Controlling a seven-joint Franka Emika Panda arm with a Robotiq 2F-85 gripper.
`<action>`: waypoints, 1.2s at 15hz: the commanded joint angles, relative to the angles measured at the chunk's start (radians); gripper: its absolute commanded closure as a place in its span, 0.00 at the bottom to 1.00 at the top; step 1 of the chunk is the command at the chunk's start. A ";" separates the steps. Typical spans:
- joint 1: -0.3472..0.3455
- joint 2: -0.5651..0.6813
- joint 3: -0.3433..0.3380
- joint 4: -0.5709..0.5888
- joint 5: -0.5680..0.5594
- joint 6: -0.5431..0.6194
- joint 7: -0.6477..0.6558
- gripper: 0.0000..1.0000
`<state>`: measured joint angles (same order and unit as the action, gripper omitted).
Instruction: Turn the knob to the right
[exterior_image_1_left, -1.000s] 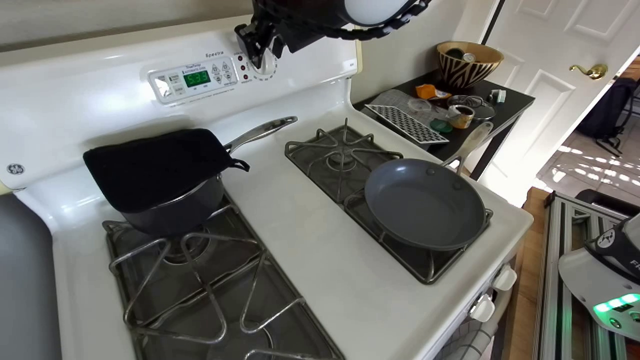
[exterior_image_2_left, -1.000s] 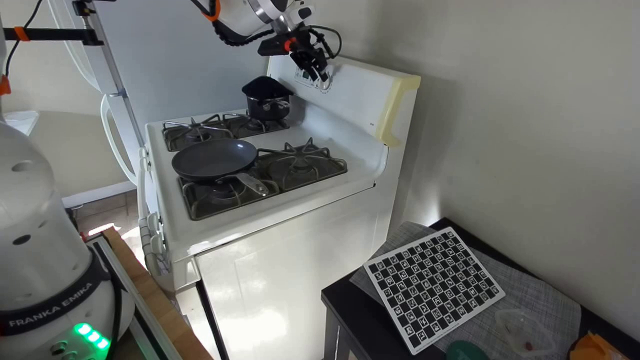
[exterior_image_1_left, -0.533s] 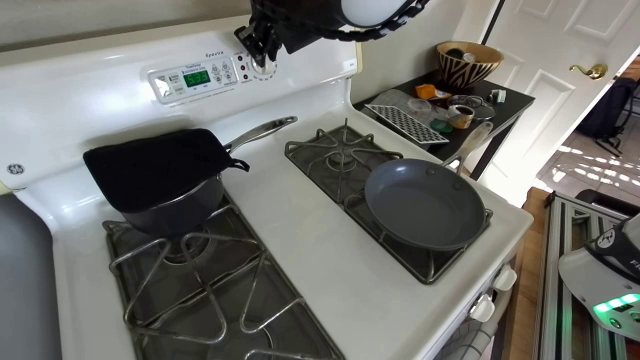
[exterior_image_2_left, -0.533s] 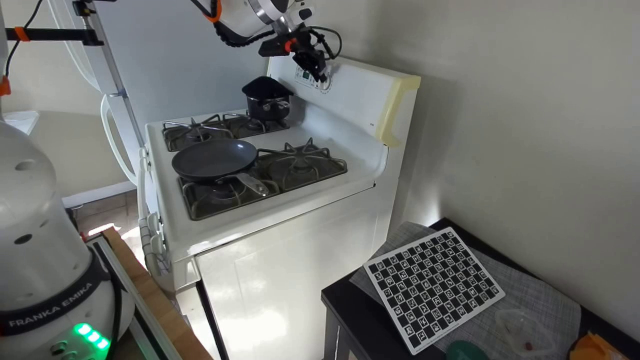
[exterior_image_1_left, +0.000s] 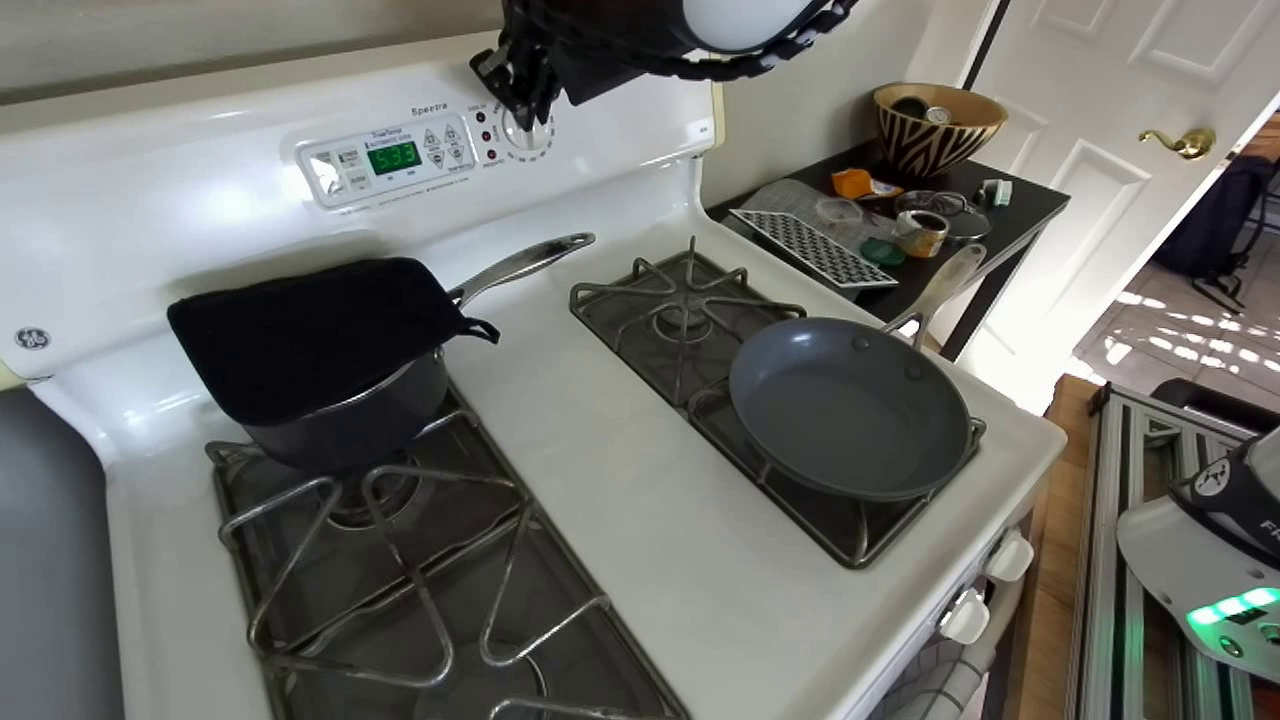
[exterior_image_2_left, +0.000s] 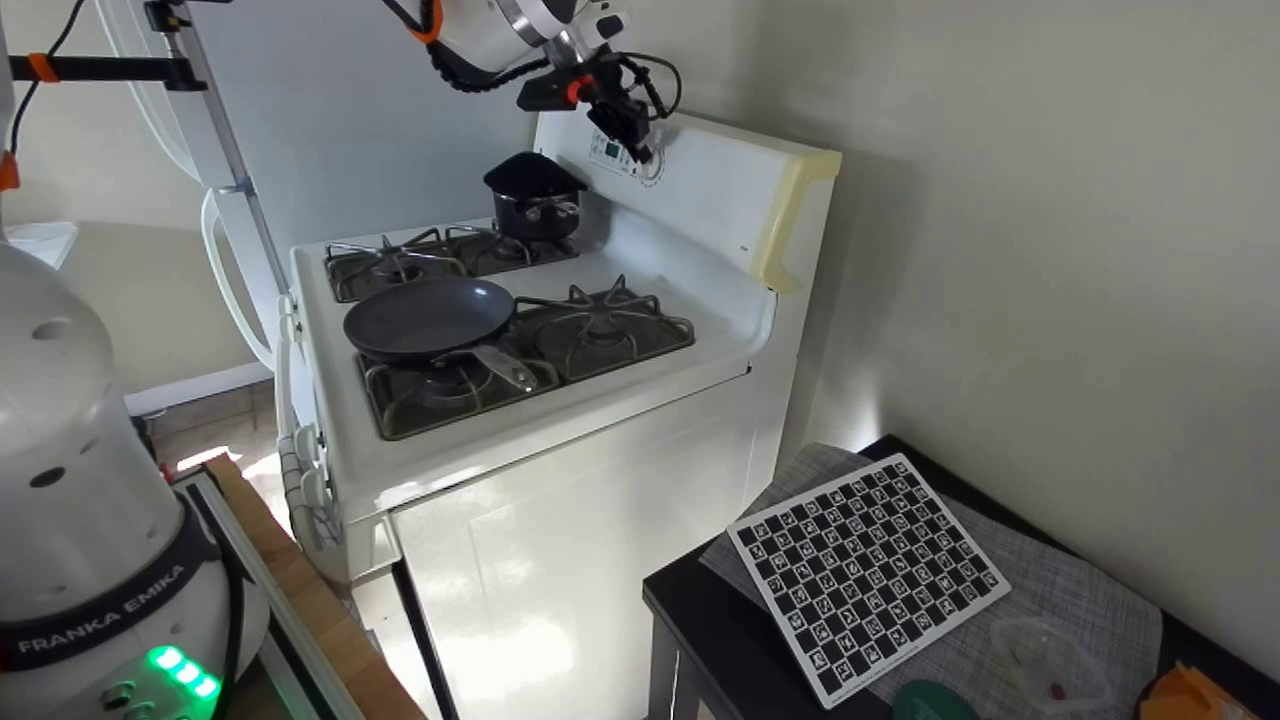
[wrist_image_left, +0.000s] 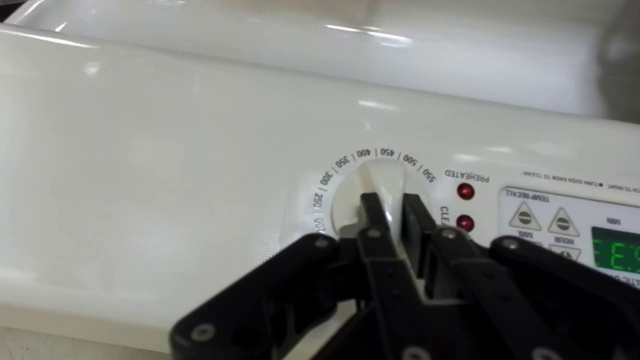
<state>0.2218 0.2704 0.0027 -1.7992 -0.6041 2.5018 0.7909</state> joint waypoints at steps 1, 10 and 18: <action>-0.005 0.011 -0.004 -0.010 0.048 0.050 0.051 0.99; -0.031 -0.005 -0.008 -0.062 0.227 0.179 0.091 0.99; -0.062 -0.015 0.014 -0.112 0.475 0.263 0.037 0.99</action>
<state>0.1696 0.2309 -0.0067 -1.8983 -0.2297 2.6950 0.8481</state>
